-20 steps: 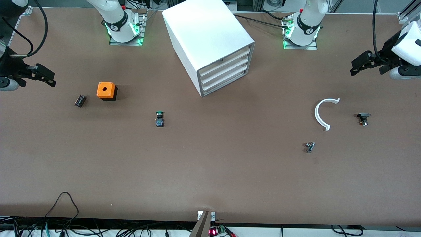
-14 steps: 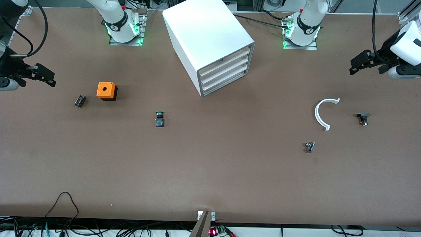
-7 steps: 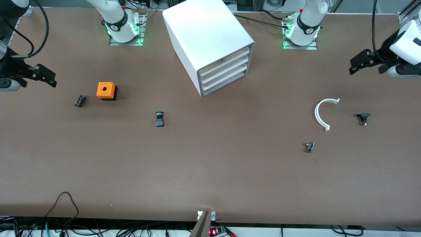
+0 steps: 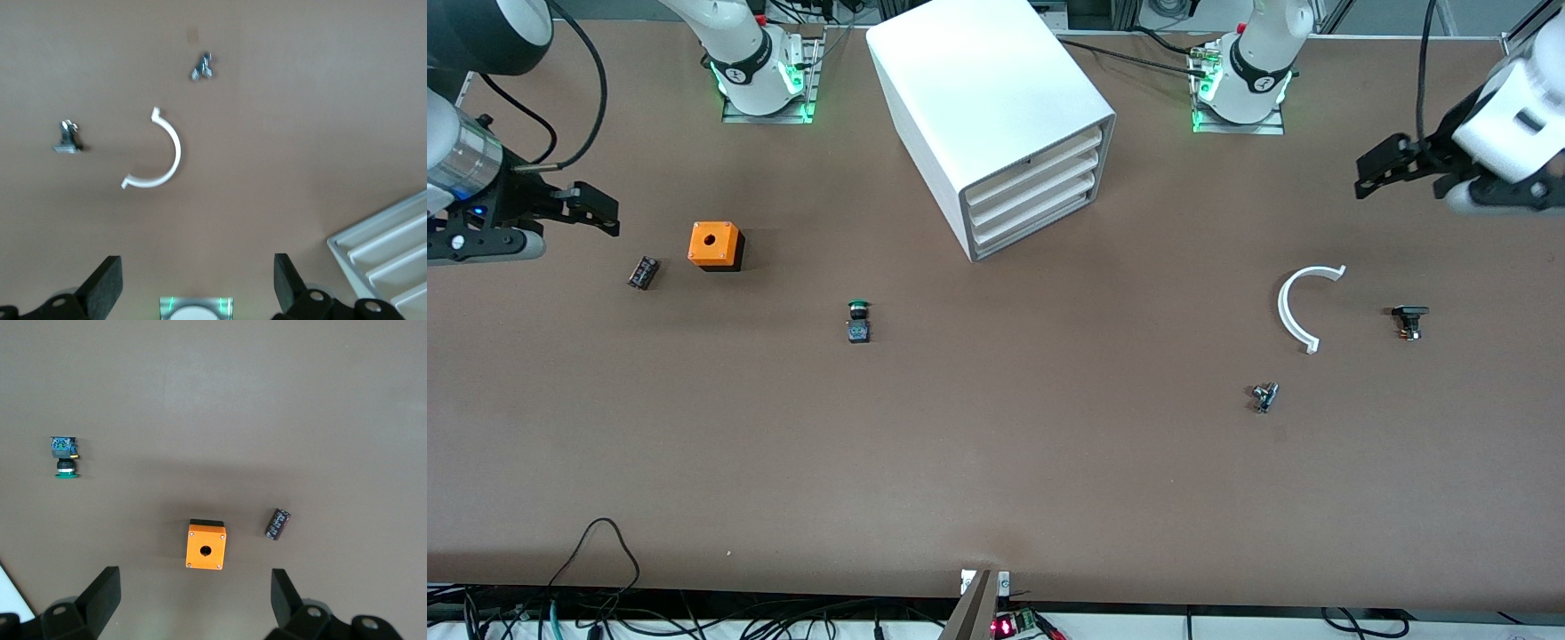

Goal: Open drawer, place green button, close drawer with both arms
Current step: 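Reach the right gripper to the green button while the left gripper approaches the drawer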

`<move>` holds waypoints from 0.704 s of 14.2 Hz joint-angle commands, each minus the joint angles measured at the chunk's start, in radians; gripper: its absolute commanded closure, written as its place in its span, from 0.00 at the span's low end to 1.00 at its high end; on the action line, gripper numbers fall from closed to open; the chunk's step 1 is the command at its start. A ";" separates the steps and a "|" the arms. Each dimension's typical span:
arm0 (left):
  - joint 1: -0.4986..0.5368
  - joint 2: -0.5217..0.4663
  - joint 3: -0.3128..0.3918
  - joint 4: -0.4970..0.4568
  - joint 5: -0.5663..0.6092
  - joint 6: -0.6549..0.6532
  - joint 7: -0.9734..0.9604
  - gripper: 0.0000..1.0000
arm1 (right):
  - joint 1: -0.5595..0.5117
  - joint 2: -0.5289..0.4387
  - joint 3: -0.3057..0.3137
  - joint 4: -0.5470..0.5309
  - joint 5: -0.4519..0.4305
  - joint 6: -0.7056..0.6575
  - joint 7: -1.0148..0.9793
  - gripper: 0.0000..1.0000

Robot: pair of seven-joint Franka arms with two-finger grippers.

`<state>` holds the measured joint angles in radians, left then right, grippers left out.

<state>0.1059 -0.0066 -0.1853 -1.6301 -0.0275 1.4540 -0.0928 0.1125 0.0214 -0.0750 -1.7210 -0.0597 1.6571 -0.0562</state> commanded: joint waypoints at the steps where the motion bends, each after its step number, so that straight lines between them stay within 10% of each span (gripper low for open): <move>1: -0.026 0.129 -0.005 0.048 0.008 -0.053 0.015 0.00 | 0.018 0.020 -0.002 0.015 0.020 -0.019 -0.016 0.00; 10: -0.026 0.333 -0.017 -0.094 -0.433 0.078 0.045 0.00 | 0.048 0.110 -0.002 0.017 0.070 0.004 -0.014 0.00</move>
<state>0.0801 0.2534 -0.1953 -1.6734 -0.3440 1.4688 -0.0762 0.1433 0.1073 -0.0738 -1.7210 -0.0069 1.6606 -0.0575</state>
